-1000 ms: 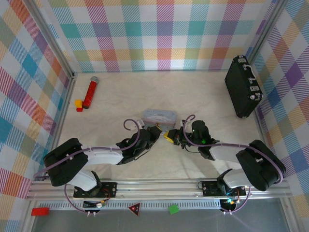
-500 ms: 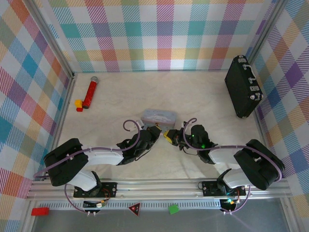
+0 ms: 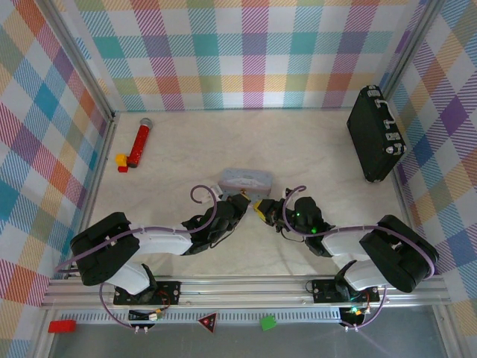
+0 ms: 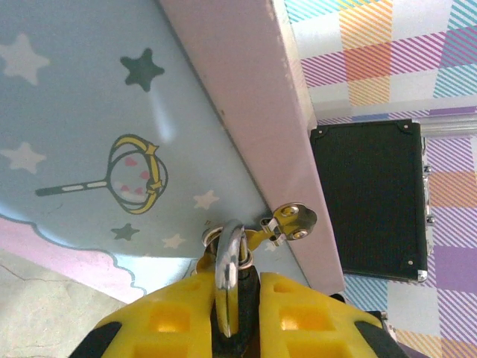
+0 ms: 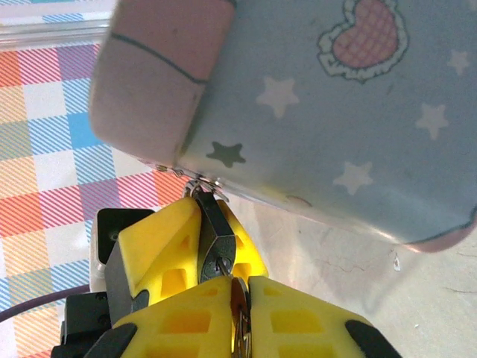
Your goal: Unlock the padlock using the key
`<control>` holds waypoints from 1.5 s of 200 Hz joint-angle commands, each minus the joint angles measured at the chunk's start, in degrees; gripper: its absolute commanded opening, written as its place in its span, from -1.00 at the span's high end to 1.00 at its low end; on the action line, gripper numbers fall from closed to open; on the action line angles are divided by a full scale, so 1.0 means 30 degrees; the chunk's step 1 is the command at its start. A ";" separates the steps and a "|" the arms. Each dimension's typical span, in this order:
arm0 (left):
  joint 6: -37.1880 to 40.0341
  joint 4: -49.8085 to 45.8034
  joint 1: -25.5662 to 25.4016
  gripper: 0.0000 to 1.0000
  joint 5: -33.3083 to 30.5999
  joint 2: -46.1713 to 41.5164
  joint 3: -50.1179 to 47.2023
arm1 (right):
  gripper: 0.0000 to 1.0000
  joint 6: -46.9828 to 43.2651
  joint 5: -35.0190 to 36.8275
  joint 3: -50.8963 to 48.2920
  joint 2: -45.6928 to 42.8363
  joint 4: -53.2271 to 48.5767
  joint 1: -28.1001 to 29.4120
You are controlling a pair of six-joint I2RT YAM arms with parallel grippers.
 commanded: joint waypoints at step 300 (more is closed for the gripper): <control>0.0540 0.0271 -0.1453 1.00 0.3997 0.0358 0.1589 | 1.00 0.0846 0.7556 0.2686 0.1522 0.2670 0.5491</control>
